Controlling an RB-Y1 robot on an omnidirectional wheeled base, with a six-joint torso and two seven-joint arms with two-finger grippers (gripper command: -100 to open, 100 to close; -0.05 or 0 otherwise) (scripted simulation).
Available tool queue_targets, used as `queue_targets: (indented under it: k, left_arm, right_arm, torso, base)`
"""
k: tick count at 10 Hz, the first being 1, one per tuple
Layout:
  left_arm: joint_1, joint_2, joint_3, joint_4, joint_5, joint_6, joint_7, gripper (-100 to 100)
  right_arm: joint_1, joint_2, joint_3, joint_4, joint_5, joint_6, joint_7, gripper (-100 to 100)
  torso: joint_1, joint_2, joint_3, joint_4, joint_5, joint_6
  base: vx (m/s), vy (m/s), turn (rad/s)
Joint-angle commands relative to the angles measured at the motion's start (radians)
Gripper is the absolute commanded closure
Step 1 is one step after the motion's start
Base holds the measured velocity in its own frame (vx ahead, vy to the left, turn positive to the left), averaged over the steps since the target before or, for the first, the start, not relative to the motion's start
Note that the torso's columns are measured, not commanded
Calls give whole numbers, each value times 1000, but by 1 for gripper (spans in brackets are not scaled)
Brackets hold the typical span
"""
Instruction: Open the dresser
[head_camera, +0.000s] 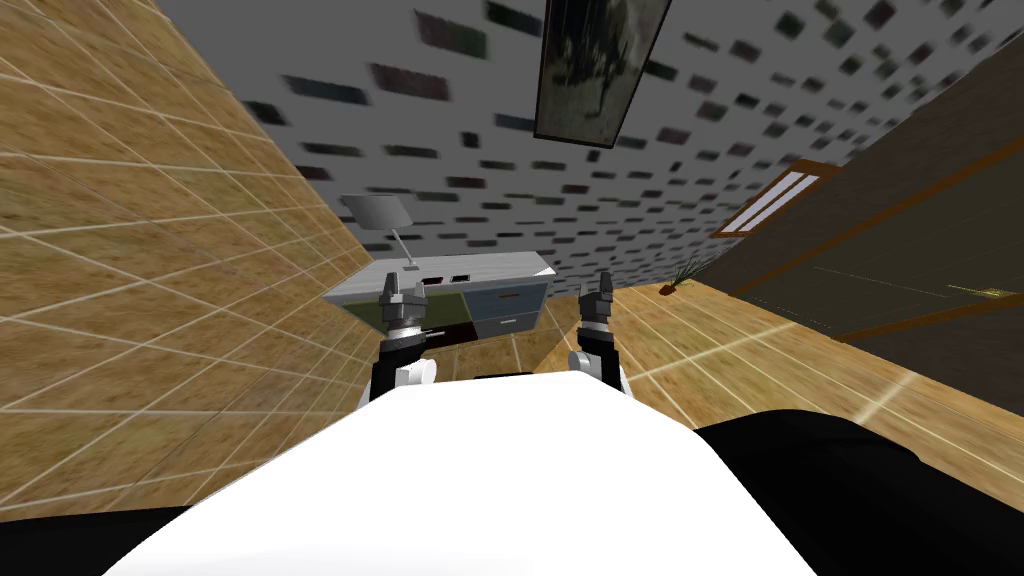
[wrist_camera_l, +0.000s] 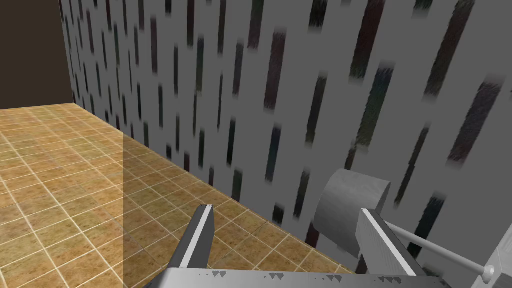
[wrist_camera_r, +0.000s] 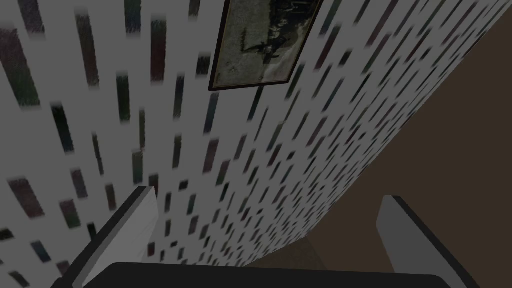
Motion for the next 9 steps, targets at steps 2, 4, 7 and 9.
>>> queue_targets:
  k: [2, 4, 7, 9]
  left_arm:
    - [0, 0, 0, 0, 0, 0, 0, 0]
    - [0, 0, 0, 0, 0, 0, 0, 0]
    - [0, 0, 0, 0, 0, 0, 0, 0]
    - [0, 0, 0, 0, 0, 0, 0, 0]
  right_arm:
    - [0, 0, 0, 0, 0, 0, 0, 0]
    - [0, 0, 0, 0, 0, 0, 0, 0]
    - [0, 0, 0, 0, 0, 0, 0, 0]
    - [0, 0, 0, 0, 0, 0, 0, 0]
  torso:
    - [0, 104, -209, 105, 0, 0]
    - [0, 248, -497, 248, 0, 0]
    - [0, 470, -939, 470, 0, 0]
    - [0, 618, -1234, 617, 0, 0]
  base:
    - [0, 0, 0]
    - [0, 0, 0]
    - [0, 0, 0]
    - [0, 0, 0]
